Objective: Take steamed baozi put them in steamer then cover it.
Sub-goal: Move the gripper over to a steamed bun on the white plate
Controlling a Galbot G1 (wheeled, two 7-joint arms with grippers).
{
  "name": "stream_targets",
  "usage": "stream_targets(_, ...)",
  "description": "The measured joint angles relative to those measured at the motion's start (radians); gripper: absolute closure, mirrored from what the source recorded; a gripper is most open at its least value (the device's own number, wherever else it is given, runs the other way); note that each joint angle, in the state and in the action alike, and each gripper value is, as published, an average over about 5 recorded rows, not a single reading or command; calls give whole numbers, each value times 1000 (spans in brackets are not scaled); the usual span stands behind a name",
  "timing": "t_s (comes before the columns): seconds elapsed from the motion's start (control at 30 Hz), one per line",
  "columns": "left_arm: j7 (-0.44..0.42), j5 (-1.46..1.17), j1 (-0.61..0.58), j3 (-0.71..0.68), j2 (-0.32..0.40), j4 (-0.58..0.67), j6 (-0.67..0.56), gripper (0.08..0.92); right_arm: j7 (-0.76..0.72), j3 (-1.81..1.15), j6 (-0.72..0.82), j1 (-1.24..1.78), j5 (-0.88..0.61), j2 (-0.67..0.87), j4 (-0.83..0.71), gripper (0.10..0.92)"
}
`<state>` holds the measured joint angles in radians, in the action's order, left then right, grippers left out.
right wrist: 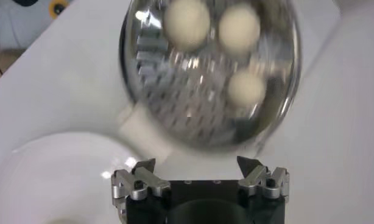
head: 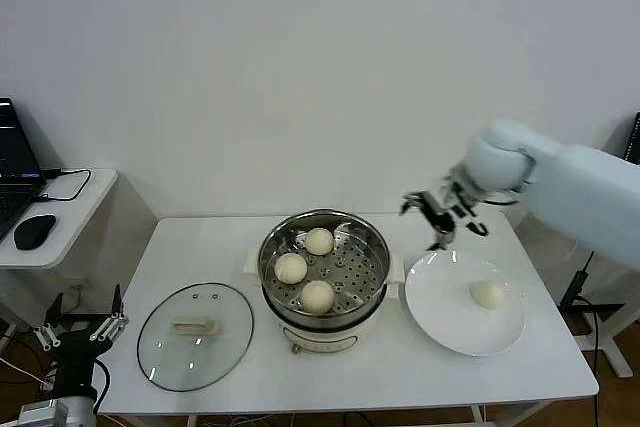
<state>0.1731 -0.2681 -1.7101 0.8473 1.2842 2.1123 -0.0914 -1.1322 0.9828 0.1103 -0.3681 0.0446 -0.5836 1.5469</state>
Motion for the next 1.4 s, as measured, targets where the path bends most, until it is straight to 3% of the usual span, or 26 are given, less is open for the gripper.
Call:
stream_targets(0.5,0,12,-19,-8,0,-4,4,177,27,-366,20,454,158,113,-146,203)
stream_targets(1.4,0,9,-43,22,7,14,3,177,93,-529,-4,637,310,-93,-438,223)
